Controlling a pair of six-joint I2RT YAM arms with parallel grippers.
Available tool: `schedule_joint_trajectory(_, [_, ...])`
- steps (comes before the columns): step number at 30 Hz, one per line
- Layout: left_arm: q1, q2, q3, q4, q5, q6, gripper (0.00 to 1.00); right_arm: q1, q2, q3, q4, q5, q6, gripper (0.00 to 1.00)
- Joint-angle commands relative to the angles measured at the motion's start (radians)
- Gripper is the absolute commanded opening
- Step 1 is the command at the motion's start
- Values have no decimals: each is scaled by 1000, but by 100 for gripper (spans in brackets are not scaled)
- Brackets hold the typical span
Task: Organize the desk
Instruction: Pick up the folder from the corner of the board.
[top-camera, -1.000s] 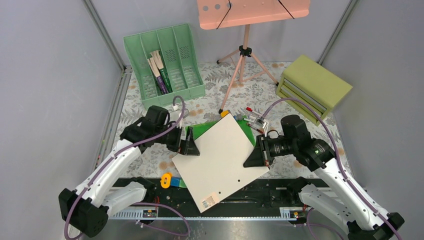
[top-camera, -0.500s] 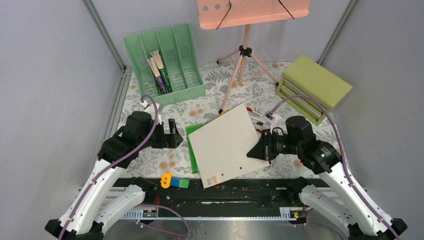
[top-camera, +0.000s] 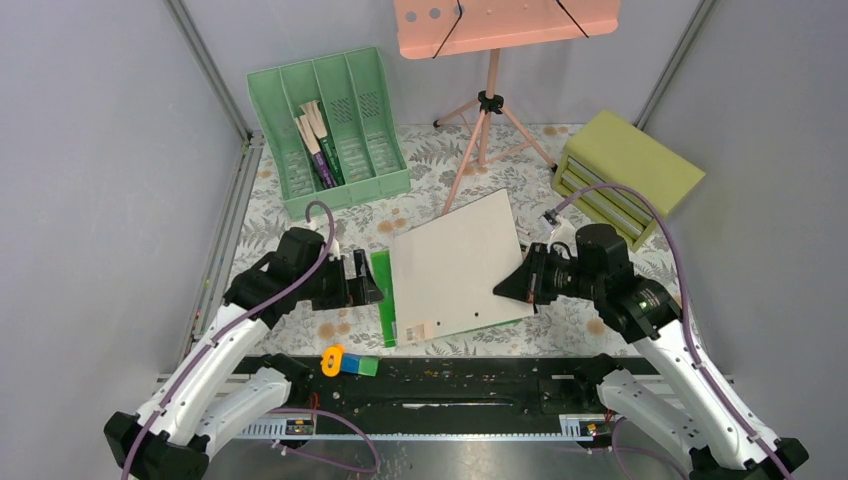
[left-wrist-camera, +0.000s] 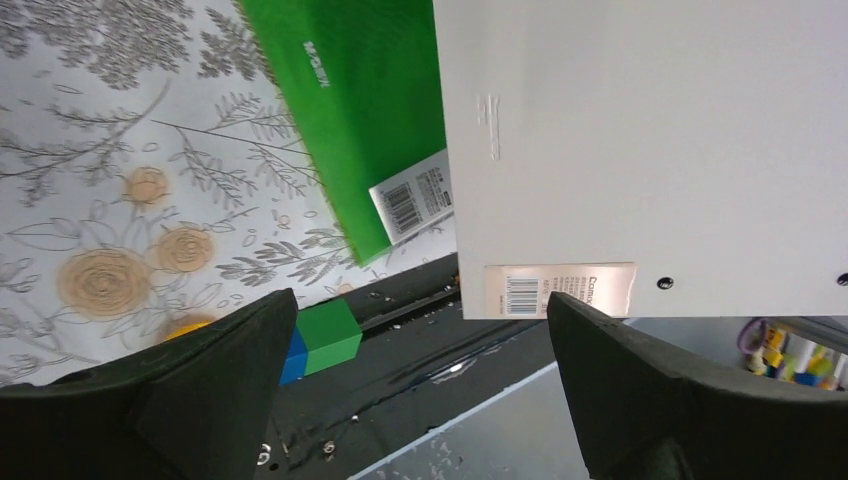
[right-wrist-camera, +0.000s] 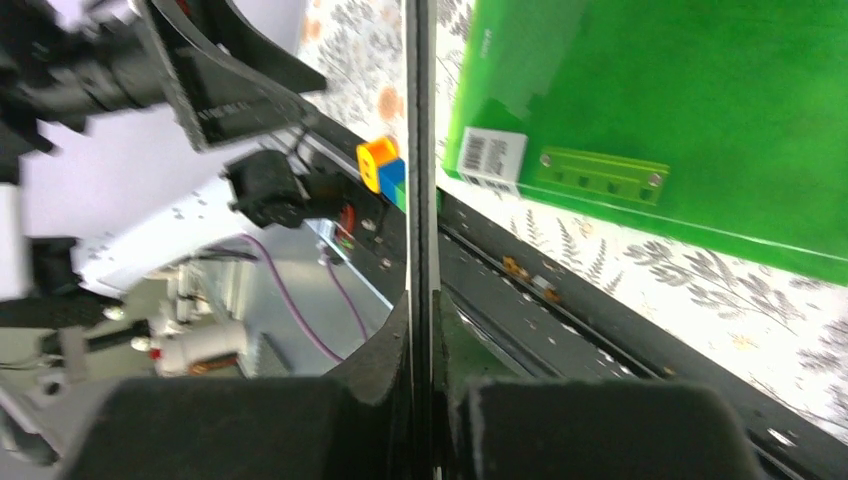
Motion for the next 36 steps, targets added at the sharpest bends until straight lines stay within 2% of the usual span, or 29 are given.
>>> schedule_joint_trajectory(1, [-1, 16, -29, 119, 116, -62, 99, -101, -4, -52, 270, -205, 162, 0])
schedule_joint_trajectory(4, [0, 15, -51, 142, 125, -70, 99, -188, -3, -115, 383, -325, 249, 0])
schedule_joint_trajectory(7, [7, 1, -70, 159, 138, -78, 99, -248, -8, -143, 401, -384, 264, 0])
schedule_joint_trajectory(12, [37, -48, -105, 194, 207, -92, 99, -267, -50, -171, 415, -397, 265, 0])
schedule_joint_trajectory(15, [92, -85, -143, 223, 277, -114, 99, -270, -77, -196, 486, -415, 311, 0])
schedule_joint_trajectory(22, [181, -130, -242, 431, 475, -239, 99, -270, -72, -289, 779, -489, 485, 0])
schedule_joint_trajectory(26, [186, -157, -246, 564, 560, -301, 97, -270, -58, -295, 781, -500, 473, 0])
schedule_joint_trajectory(30, [186, -179, -221, 664, 640, -343, 88, -270, -50, -294, 743, -480, 434, 0])
schedule_joint_trajectory(36, [186, -217, -156, 669, 677, -350, 69, -270, -37, -302, 715, -469, 397, 0])
